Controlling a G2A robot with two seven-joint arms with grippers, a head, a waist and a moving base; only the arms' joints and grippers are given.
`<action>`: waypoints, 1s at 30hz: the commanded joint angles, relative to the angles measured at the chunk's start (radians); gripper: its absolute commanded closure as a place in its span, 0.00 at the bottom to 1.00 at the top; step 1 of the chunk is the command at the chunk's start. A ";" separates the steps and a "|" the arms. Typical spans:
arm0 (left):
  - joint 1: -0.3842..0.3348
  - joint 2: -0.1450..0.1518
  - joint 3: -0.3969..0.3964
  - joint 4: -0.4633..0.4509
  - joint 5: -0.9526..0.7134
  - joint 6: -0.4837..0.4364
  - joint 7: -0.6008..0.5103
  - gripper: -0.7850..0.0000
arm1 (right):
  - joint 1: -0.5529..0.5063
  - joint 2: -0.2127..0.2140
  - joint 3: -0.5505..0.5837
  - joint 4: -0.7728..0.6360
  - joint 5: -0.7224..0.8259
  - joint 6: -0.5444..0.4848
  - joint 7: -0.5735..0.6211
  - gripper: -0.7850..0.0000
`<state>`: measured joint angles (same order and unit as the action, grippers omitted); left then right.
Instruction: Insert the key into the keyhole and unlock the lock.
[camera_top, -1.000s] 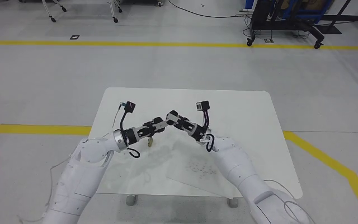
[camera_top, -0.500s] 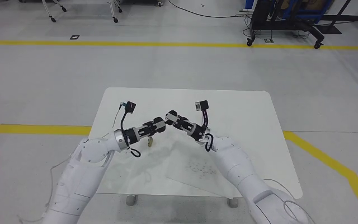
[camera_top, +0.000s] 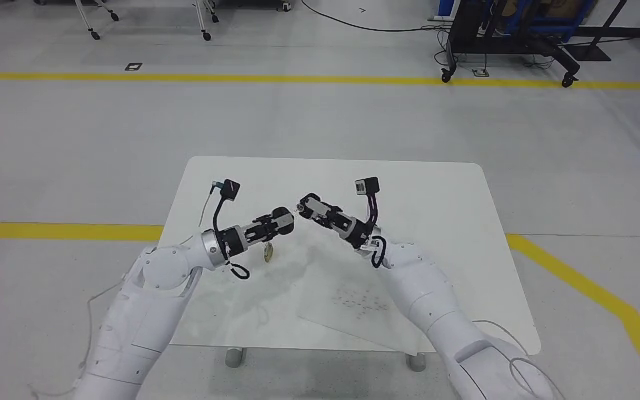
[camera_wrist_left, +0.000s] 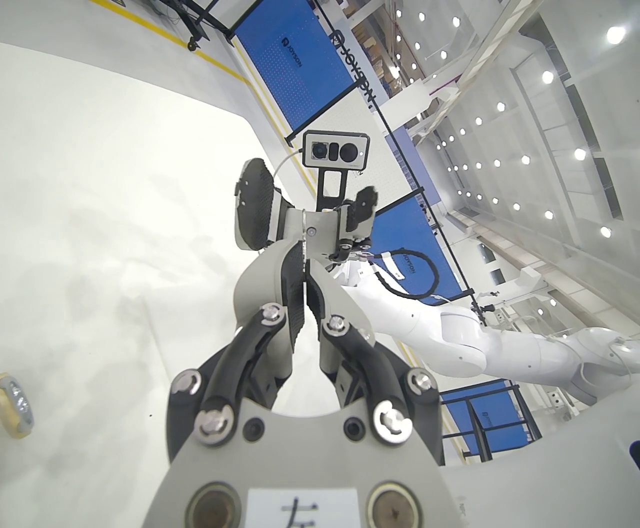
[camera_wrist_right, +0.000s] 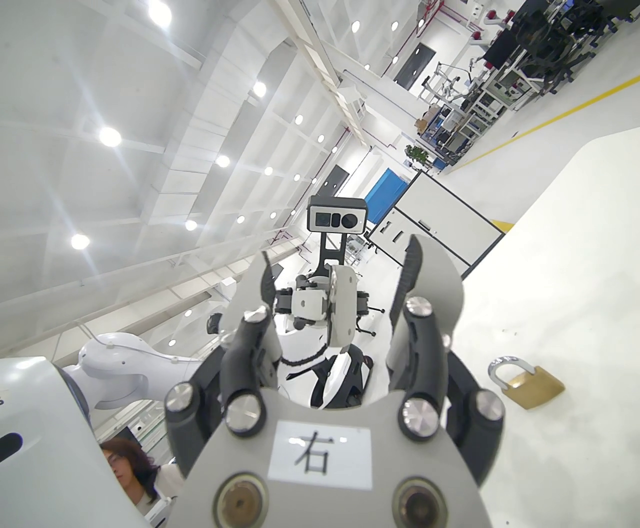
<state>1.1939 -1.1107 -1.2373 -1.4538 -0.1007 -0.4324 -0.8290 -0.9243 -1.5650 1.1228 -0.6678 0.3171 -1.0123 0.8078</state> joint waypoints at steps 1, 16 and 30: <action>0.001 0.000 -0.001 -0.001 0.003 0.000 0.003 1.00 | 0.000 0.000 0.000 0.000 0.000 0.000 0.000 0.00; -0.017 0.008 0.012 -0.004 -0.018 0.023 -0.134 1.00 | -0.042 0.081 0.036 -0.152 -0.150 0.147 0.147 0.04; -0.103 0.017 0.057 0.060 -0.036 0.024 -0.328 1.00 | -0.120 0.173 0.048 -0.345 -0.094 0.319 0.319 0.51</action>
<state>1.0933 -1.0941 -1.1822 -1.3943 -0.1386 -0.4066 -1.1559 -1.0469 -1.3932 1.1758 -1.0172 0.2176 -0.6943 1.1257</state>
